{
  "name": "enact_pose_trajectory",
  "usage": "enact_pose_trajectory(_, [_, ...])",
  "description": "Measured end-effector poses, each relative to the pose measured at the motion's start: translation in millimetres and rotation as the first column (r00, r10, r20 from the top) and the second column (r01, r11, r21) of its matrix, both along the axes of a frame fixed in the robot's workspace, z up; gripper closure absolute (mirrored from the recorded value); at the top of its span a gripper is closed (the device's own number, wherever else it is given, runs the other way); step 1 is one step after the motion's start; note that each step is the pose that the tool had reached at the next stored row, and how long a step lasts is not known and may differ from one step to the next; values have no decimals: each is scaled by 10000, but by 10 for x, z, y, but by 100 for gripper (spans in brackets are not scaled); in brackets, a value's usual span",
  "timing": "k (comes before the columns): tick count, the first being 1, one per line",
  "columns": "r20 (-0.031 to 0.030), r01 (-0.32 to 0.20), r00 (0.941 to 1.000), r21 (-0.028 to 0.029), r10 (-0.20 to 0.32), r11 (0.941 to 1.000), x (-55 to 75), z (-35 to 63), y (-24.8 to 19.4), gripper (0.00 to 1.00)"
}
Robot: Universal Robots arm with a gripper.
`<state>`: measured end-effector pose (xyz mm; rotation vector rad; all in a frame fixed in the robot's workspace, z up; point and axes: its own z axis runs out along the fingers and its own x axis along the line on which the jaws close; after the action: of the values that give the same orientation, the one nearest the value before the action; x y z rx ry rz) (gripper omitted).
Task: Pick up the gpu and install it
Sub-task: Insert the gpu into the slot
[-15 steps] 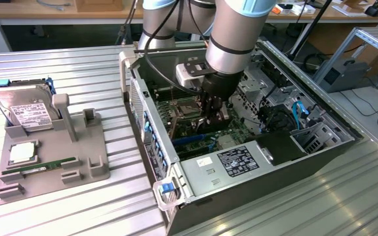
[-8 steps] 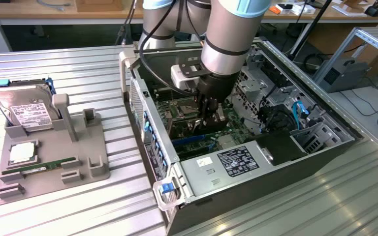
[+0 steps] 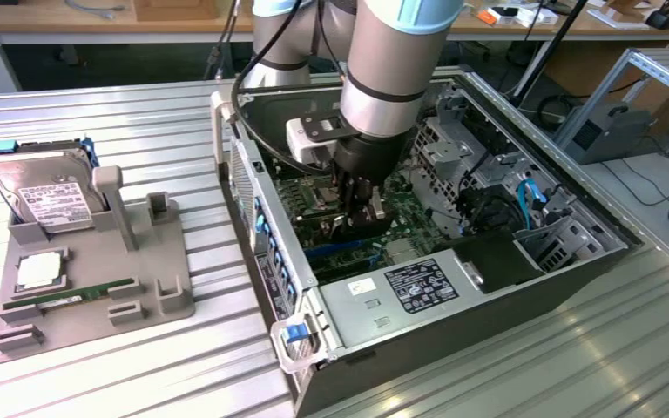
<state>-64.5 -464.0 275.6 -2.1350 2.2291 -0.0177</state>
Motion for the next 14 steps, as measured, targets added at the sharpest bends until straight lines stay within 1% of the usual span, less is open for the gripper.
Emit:
enact_pose_trajectory(3, [0,0,10000,1,0,10000,-20,-27,0,73])
enact_pose_trajectory(8, [2,0,10000,1,0,10000,-72,-39,-1,73])
enact_pose_trajectory(14, [1,1,10000,0,-1,10000,-77,-52,-8,73])
